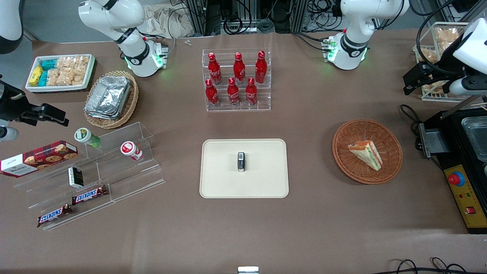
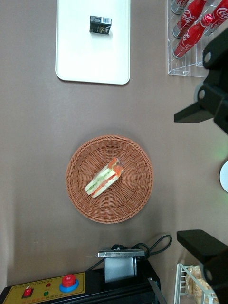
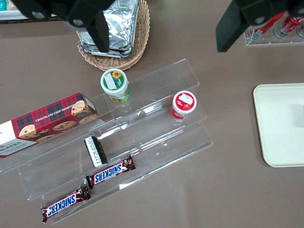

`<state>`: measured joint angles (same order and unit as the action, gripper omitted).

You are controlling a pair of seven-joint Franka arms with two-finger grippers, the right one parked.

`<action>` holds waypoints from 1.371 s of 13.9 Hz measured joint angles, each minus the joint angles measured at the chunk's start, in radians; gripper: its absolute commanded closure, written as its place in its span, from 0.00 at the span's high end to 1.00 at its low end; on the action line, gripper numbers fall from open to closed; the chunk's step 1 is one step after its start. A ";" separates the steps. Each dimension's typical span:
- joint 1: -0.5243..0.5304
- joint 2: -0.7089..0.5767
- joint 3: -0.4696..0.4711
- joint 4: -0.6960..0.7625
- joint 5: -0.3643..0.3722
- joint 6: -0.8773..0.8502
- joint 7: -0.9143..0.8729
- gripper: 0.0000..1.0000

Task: Place sandwich from basket to tray
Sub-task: 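Move the left gripper over the wicker basket holding the sandwich, then lower the open left gripper onto the wrapped sandwich and close it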

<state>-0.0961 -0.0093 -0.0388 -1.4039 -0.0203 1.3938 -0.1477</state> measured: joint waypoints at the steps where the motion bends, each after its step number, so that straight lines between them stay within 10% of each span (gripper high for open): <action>1: 0.000 0.000 -0.004 0.000 0.000 -0.005 -0.007 1.00; 9: 0.013 0.010 -0.012 -0.095 0.017 0.000 -0.214 1.00; 19: 0.032 -0.022 0.024 -0.746 0.000 0.727 -0.629 1.00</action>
<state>-0.0637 -0.0312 -0.0150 -2.1496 -0.0200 2.1210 -0.7769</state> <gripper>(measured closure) 0.000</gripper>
